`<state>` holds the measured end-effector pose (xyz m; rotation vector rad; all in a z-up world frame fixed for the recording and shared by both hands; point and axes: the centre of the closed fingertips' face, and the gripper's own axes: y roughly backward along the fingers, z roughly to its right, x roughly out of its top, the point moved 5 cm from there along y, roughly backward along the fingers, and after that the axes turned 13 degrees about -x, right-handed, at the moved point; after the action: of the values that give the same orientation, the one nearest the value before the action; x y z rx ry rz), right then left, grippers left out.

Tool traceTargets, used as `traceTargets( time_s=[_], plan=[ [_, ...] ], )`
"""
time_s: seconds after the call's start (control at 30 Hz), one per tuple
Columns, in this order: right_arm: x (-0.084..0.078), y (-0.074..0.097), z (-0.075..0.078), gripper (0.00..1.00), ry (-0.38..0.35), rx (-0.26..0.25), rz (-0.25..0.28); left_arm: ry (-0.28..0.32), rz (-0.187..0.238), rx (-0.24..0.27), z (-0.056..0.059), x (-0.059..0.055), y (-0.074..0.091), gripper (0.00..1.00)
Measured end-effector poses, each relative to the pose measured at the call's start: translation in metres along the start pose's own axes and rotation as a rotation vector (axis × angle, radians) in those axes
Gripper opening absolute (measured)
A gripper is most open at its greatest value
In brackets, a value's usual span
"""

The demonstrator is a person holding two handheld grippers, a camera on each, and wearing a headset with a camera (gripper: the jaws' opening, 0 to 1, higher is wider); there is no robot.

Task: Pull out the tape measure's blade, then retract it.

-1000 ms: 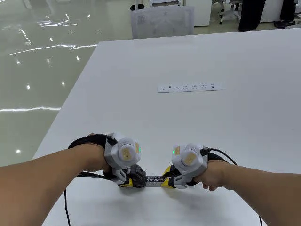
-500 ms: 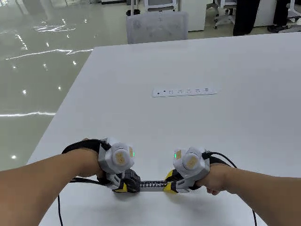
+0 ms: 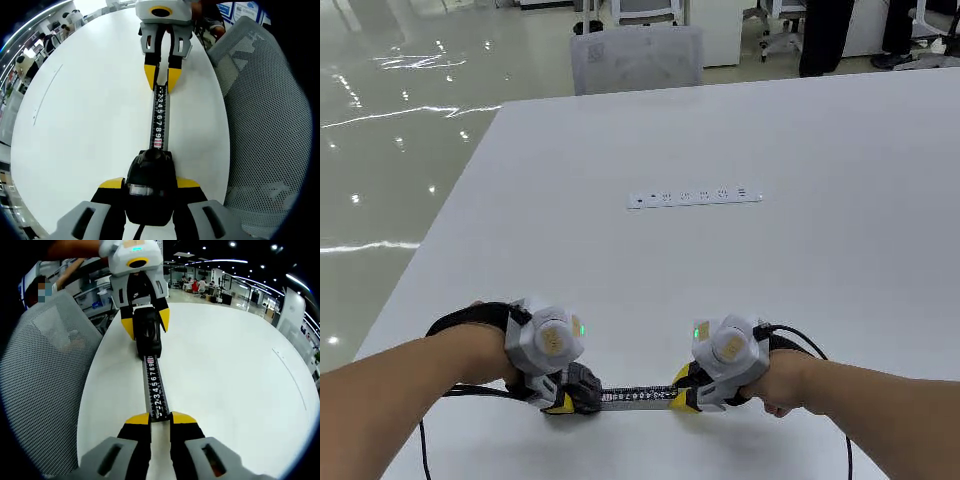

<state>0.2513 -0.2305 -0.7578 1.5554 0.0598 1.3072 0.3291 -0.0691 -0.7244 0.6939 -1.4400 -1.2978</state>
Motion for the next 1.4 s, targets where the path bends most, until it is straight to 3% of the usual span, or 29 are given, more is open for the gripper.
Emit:
traceTargets(
  time_s=[0.2,0.33,1.4],
  plan=[
    [-0.01,0.007,0.006,0.11,-0.011,-0.006,-0.007,0.005,0.007,0.005,0.0,0.0,0.0,0.32],
    [-0.019,0.016,0.008,0.11,-0.013,-0.014,-0.016,0.011,0.042,0.009,0.0,-0.002,0.001,0.32],
    [-0.063,0.057,0.028,0.11,-0.068,-0.043,-0.068,0.011,0.061,-0.011,-0.001,-0.002,0.0,0.33]
  ],
)
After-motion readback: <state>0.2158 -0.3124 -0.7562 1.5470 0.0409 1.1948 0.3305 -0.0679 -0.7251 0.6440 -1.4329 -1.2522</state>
